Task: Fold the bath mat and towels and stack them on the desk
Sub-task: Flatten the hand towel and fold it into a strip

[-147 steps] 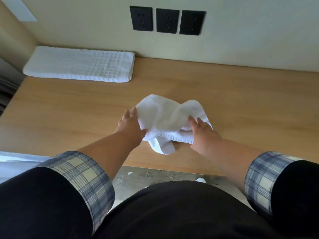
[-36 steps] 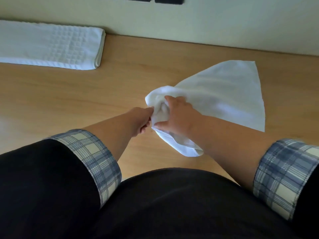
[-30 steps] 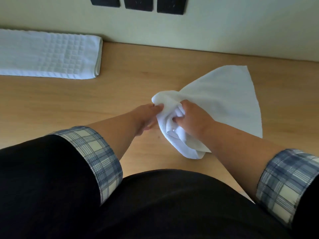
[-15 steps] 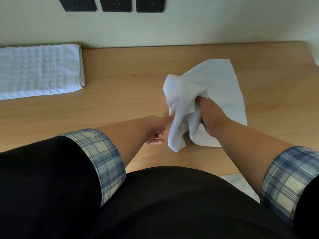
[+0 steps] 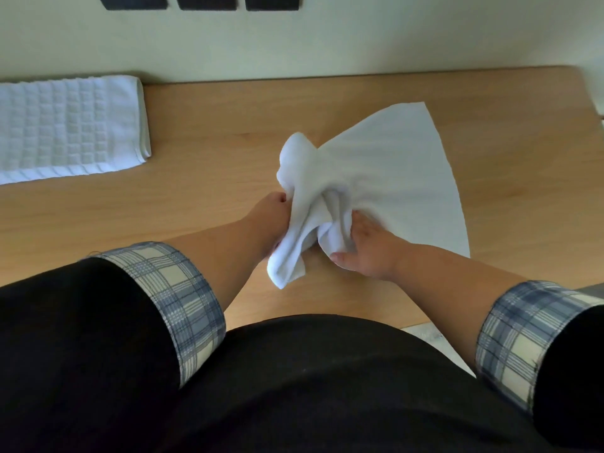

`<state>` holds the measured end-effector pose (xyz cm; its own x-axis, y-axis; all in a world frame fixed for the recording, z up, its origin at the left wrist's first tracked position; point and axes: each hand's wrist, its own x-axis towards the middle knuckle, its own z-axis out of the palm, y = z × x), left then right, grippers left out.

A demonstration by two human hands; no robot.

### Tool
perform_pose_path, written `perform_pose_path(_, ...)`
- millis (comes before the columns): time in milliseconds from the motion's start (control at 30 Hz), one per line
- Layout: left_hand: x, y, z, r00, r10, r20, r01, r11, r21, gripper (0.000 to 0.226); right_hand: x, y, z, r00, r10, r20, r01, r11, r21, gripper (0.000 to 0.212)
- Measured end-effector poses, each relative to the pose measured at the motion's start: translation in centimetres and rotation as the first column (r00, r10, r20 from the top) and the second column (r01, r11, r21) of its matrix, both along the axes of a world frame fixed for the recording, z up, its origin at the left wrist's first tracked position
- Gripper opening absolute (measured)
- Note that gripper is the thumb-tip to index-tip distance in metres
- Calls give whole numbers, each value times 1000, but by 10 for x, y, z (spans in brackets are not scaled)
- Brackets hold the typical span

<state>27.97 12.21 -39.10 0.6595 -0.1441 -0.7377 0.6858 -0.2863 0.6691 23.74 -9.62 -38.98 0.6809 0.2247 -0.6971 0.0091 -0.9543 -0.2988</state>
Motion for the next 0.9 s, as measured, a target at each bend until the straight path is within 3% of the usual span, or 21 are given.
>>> perform_pose_path(100, 3, 19, 12, 989, -6, 149, -21, 984, 179, 23, 0, -4, -8, 996, 87, 25, -83, 989, -121, 105)
perform_pose_path(267, 10, 51, 25, 926, 53, 374, -165, 947, 274, 20, 9, -25, -3, 998, -40, 51, 47, 987, -155, 97)
perform_pose_path(333, 17, 64, 30, 860, -17, 510, -181, 924, 336, 20, 12, -31, 2, 993, -82, 81, 92, 986, -140, 89)
perform_pose_path(400, 23, 75, 31, 813, -158, 561, -181, 847, 500, 20, 15, -36, 9, 987, -93, 132, 109, 987, -115, 73)
perform_pose_path(467, 24, 80, 29, 792, -272, 546, -168, 763, 624, 30, 16, -36, 13, 974, -159, 160, 173, 982, -81, 57)
perform_pose_path(567, 16, 78, 24, 786, -375, 491, -124, 683, 720, 49, 16, -26, 18, 941, -241, 237, 274, 954, -118, 51)
perform_pose_path(633, 4, 75, 17, 810, -428, 402, -55, 627, 777, 59, 20, -11, 16, 894, -189, 406, 242, 967, -84, 42)
perform_pose_path(700, -11, 75, 9, 820, -490, 297, 22, 545, 838, 65, 28, 4, 9, 863, -165, 478, 177, 984, 19, 32)
perform_pose_path(767, -28, 78, -1, 771, -593, 235, 87, 463, 882, 66, 38, 14, -2, 915, -101, 390, 111, 994, -3, 36)
perform_pose_path(833, -42, 83, -9, 758, -617, 209, 147, 474, 868, 63, 43, 16, -17, 966, 9, 258, 27, 990, -135, 53)
perform_pose_path(900, -51, 87, -17, 738, -654, 168, 238, 484, 842, 60, 45, 10, -27, 983, -33, 183, 67, 981, -182, 71)
